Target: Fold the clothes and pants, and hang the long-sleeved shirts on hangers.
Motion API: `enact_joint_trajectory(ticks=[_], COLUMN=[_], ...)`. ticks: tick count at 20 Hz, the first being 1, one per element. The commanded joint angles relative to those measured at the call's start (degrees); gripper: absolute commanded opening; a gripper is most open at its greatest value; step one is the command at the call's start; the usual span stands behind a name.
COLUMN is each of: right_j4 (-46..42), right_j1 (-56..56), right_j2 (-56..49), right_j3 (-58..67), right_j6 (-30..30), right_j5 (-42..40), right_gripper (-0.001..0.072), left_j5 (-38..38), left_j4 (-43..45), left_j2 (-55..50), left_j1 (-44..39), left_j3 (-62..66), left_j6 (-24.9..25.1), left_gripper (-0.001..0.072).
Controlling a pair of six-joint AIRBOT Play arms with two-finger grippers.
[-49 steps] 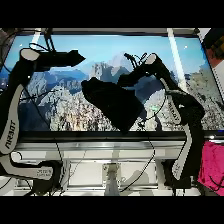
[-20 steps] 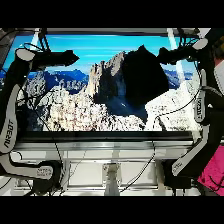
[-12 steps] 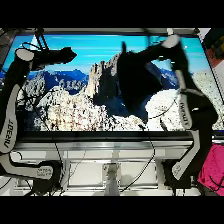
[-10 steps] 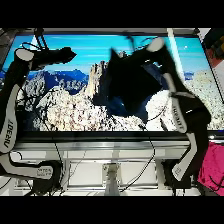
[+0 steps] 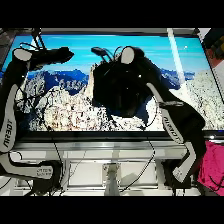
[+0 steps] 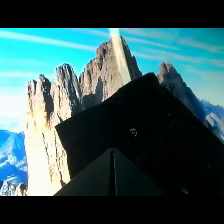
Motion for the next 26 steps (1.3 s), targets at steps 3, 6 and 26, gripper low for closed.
enact_joint_trajectory(ticks=[3,6,26], right_j4=[-4.81,7.02,15.8], right_j1=[-10.67,-18.03,-11.04], right_j2=[1.86,1.86,15.23], right_j3=[-0.11,-3.74,-42.95], right_j6=[1.64,1.84,1.38], right_j5=[0.2,1.51,-24.79], right_gripper=[0.0008,0.0006,0.0424], left_j5=[-8.61,-14.8,-19.06], left_j4=[0.07,2.03,10.29], left_j2=[-2.38,-5.07,-6.01], left_j1=[-0.13,-0.09,0.09], left_j3=[-0.04,-0.04,-0.07], left_j6=[0.04,0.02,0.28], left_gripper=[0.0018,0.0017,0.0018])
